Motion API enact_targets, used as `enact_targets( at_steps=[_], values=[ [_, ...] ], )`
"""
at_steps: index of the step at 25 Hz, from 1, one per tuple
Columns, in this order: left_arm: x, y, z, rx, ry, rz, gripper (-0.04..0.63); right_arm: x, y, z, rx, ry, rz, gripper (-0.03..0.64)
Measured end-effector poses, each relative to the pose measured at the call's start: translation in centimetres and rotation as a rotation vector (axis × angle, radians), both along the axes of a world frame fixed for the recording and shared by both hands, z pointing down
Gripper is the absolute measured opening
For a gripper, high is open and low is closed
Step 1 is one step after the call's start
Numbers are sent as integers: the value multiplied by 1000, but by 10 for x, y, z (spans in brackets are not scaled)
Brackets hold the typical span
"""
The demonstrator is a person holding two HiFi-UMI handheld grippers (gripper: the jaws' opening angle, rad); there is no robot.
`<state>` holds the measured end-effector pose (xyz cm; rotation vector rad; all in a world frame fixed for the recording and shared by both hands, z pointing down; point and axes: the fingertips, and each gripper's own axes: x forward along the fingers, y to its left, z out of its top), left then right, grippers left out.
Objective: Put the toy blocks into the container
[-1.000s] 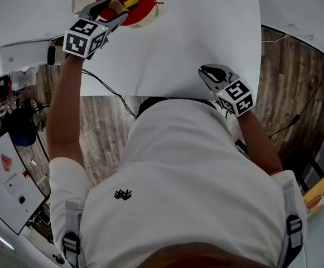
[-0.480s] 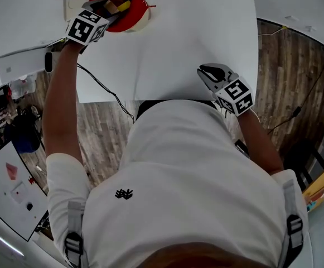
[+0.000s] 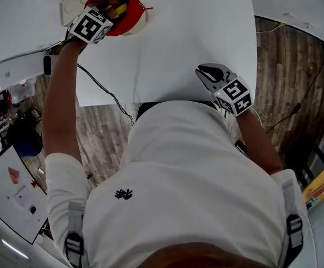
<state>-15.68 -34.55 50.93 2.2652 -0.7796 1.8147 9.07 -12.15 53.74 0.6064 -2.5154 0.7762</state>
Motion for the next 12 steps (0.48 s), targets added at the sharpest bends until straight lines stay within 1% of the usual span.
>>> enact_targets(
  at_steps=[3,6,12],
  values=[
    [0,-1,1,-11,-21,0,299,1,-2,0,-1,0,4,43],
    [0,-2,2,-9,-26,2,299,0,-4,0,1,-3,4,43],
    [1,1,0,-13,7,-7,301,0,-3,-3,6,-7,16,43]
  ],
)
